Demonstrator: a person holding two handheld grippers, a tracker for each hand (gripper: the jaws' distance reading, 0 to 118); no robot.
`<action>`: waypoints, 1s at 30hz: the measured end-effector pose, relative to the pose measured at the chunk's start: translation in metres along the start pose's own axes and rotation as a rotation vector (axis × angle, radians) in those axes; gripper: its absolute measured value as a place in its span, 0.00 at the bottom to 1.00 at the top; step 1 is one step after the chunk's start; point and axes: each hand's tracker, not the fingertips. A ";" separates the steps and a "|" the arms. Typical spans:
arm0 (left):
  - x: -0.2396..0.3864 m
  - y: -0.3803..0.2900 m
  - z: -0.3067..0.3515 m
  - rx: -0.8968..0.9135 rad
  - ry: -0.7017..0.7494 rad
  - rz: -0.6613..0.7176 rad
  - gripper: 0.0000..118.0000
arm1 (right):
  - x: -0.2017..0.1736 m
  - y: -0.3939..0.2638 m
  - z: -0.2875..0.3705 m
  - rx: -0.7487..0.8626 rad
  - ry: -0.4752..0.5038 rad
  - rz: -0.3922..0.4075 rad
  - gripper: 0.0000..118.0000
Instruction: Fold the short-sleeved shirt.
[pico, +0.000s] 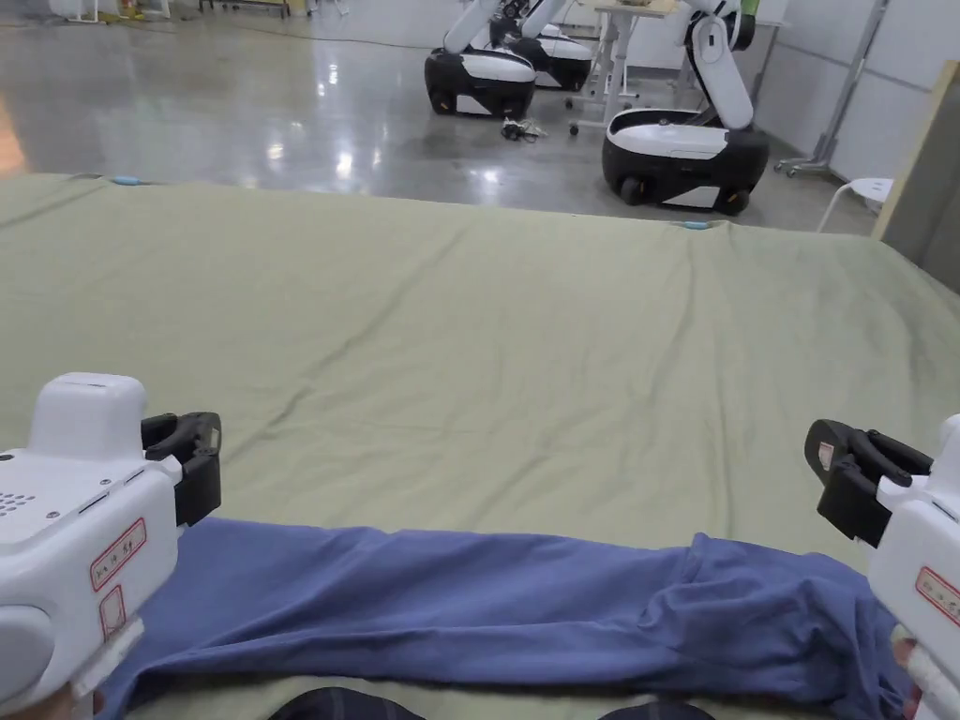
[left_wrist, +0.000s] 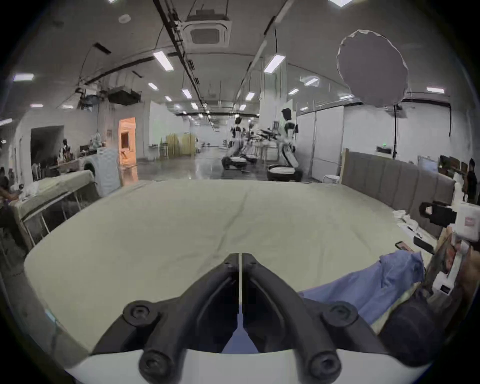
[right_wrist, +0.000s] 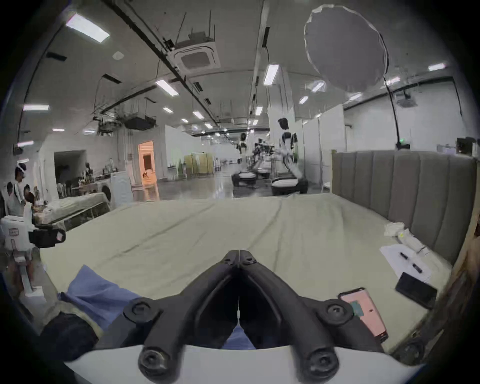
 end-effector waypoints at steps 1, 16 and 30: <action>-0.007 -0.001 0.003 -0.012 -0.001 0.012 0.00 | 0.000 -0.002 0.002 0.010 -0.013 0.011 0.03; -0.175 -0.085 -0.056 -0.494 -0.464 0.645 0.99 | -0.020 -0.028 -0.005 -0.097 0.027 0.020 0.03; -0.112 -0.079 -0.106 -0.667 -0.505 0.658 0.03 | -0.024 -0.023 -0.009 -0.117 0.014 0.002 0.03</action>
